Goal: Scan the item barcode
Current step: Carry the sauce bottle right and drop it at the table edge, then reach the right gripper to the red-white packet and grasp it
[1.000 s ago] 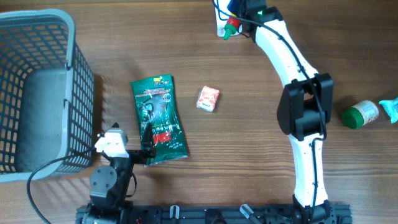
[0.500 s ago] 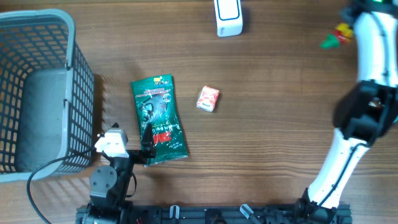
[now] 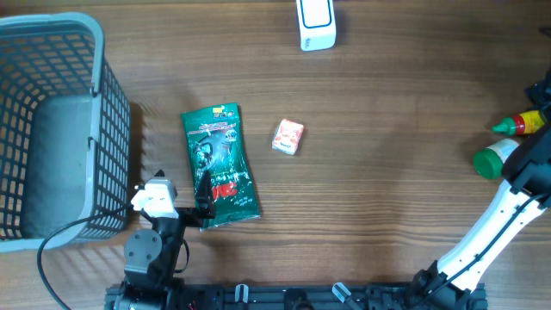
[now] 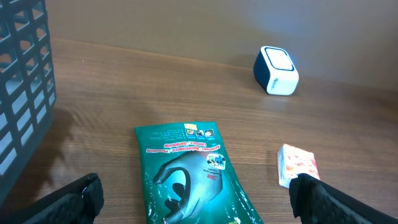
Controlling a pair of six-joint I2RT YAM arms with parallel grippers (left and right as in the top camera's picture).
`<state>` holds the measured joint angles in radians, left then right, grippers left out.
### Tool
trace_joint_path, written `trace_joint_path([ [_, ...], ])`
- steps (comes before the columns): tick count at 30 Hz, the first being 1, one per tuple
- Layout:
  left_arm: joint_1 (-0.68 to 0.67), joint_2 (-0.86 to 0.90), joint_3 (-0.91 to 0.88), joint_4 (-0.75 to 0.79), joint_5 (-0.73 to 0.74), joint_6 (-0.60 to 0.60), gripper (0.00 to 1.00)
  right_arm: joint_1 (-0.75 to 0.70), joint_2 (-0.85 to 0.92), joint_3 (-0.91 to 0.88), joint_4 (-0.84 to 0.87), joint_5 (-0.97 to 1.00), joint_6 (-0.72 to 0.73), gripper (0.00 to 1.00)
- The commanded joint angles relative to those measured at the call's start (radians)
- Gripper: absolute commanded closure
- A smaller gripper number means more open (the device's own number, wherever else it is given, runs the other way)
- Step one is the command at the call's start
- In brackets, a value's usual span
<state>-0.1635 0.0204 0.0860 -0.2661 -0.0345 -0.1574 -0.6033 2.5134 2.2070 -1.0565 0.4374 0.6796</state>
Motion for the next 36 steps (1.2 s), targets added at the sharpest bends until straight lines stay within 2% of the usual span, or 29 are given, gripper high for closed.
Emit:
trace_joint_path([
  [1,0.004,-0.004,-0.004,0.001,0.008,0.019,0.0,-0.025,-0.1,0.104,-0.039,-0.008,0.003,0.01],
  [9,0.004,-0.004,-0.004,0.001,0.008,0.019,0.0,0.042,-0.419,0.116,-0.045,-0.375,0.006,0.01],
  [16,0.004,-0.004,-0.004,0.001,0.008,0.019,0.0,0.236,-0.575,0.116,-0.195,-0.445,0.083,0.01],
  [21,0.004,-0.004,-0.004,0.001,0.008,0.019,0.0,0.443,-0.572,0.081,-0.328,-0.577,0.08,0.01],
  [24,0.004,-0.004,-0.004,0.001,0.008,0.019,0.0,0.611,-0.565,0.006,-0.344,-0.594,0.08,0.01],
  [30,0.004,-0.004,-0.004,0.001,0.008,0.019,0.0,0.916,-0.517,-0.154,-0.278,-0.523,0.083,0.0],
  [36,0.004,-0.004,-0.003,0.001,0.008,0.019,0.0,1.069,-0.496,-0.404,-0.134,-0.516,0.143,0.0],
])
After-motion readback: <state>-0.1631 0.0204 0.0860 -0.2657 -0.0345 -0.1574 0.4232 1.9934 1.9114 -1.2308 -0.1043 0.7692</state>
